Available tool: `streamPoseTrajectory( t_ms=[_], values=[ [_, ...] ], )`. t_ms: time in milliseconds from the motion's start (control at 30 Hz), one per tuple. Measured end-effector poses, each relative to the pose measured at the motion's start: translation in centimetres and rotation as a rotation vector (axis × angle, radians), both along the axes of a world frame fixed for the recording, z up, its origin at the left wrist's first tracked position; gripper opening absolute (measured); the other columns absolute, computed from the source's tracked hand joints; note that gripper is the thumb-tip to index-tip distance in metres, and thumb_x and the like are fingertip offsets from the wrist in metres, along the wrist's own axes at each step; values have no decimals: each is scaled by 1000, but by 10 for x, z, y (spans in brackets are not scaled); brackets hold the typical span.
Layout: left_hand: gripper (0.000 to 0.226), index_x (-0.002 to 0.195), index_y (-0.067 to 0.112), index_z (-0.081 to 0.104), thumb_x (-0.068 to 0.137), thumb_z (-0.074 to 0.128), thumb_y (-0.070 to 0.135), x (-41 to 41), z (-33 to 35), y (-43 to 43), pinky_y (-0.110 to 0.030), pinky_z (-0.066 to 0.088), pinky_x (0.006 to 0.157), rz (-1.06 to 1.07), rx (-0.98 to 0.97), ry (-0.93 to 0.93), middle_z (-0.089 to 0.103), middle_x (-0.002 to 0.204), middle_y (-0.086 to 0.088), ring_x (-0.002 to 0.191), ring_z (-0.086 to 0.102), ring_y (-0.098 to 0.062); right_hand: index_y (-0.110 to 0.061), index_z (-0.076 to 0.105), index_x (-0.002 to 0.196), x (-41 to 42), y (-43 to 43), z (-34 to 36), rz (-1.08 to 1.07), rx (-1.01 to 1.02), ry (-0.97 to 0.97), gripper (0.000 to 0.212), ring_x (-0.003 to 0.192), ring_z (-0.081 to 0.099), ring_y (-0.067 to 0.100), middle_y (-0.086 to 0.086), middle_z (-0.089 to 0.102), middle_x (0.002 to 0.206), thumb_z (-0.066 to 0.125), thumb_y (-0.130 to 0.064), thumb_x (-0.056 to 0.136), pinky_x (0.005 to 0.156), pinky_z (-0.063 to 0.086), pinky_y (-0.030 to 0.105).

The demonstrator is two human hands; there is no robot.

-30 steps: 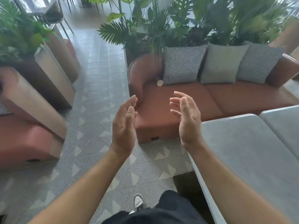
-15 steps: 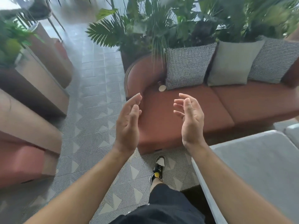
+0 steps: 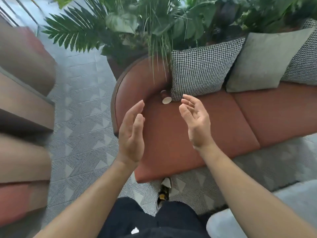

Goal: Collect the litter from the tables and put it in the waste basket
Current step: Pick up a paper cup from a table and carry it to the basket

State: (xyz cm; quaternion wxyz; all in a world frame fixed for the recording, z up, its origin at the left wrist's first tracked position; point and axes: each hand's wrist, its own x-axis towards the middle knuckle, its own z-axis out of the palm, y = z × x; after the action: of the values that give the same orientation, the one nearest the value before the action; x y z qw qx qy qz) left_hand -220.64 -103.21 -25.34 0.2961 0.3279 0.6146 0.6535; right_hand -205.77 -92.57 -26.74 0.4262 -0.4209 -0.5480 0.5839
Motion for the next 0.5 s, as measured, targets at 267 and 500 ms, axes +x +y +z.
streamPoseTrajectory(
  t_ms=[267, 500],
  values=[
    [46, 139, 31, 60, 98, 48, 46, -38, -79, 104, -57, 42, 120, -30, -111, -14, 63, 148, -1, 143, 55, -15, -32, 64, 130, -42, 97, -81, -62, -61, -70, 39, 127, 62, 13, 0, 65, 134, 70, -35, 91, 97, 51, 18],
    [56, 146, 20, 57, 99, 46, 47, -57, -186, 177, -53, 42, 120, -95, -148, -1, 58, 149, 5, 143, 52, -14, -21, 65, 134, -79, 175, -196, -136, -56, -235, 37, 127, 60, 9, -5, 66, 133, 75, -22, 98, 99, 45, 11]
  ],
)
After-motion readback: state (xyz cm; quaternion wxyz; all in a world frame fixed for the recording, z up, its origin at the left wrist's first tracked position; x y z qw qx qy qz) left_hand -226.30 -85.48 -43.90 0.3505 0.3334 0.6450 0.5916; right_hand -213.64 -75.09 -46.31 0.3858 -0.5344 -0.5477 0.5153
